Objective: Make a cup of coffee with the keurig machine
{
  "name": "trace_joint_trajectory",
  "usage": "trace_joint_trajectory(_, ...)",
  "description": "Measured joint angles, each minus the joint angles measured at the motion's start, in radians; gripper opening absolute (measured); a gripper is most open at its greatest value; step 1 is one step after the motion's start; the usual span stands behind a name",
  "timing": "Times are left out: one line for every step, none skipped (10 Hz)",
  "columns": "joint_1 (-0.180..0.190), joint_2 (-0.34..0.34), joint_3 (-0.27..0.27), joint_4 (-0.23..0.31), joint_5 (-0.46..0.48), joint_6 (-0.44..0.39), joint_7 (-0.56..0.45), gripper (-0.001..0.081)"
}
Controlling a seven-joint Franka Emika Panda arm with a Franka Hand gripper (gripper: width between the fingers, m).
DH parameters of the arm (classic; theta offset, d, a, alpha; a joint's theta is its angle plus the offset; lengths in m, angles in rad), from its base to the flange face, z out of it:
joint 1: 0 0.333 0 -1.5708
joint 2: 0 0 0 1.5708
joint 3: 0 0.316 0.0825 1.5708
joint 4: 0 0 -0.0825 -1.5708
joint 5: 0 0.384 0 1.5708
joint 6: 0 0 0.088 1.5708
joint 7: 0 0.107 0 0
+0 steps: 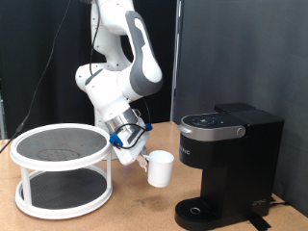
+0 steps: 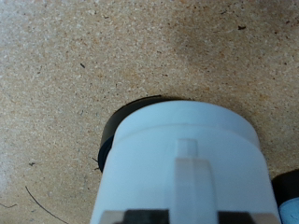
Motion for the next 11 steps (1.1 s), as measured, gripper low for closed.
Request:
trace_joint_trajectory(0.001, 0.019, 0.005, 0.007, 0.03, 0.006, -0.022, 0.0004)
trace_joint_trajectory(0.002, 0.036, 0.011, 0.015, 0.063, 0.013, -0.042, 0.0004)
trace_joint_trajectory(0.003, 0.054, 0.019, 0.028, 0.117, 0.02, -0.084, 0.0004)
trace_joint_trajectory(0.004, 0.072, 0.03, 0.042, 0.162, 0.022, -0.119, 0.0004)
trace_joint_trajectory(0.005, 0.089, 0.041, 0.058, 0.196, 0.023, -0.145, 0.0004)
trace_joint_trajectory(0.007, 0.103, 0.054, 0.072, 0.224, 0.024, -0.167, 0.0004)
trace_joint_trajectory(0.009, 0.117, 0.069, 0.085, 0.247, 0.028, -0.187, 0.0004)
trace_joint_trajectory(0.012, 0.127, 0.084, 0.095, 0.265, 0.035, -0.199, 0.0004)
trace_joint_trajectory(0.016, 0.138, 0.099, 0.105, 0.279, 0.043, -0.205, 0.0004)
trace_joint_trajectory(0.019, 0.145, 0.113, 0.112, 0.297, 0.053, -0.213, 0.0004)
trace_joint_trajectory(0.024, 0.152, 0.126, 0.119, 0.316, 0.064, -0.223, 0.0004)
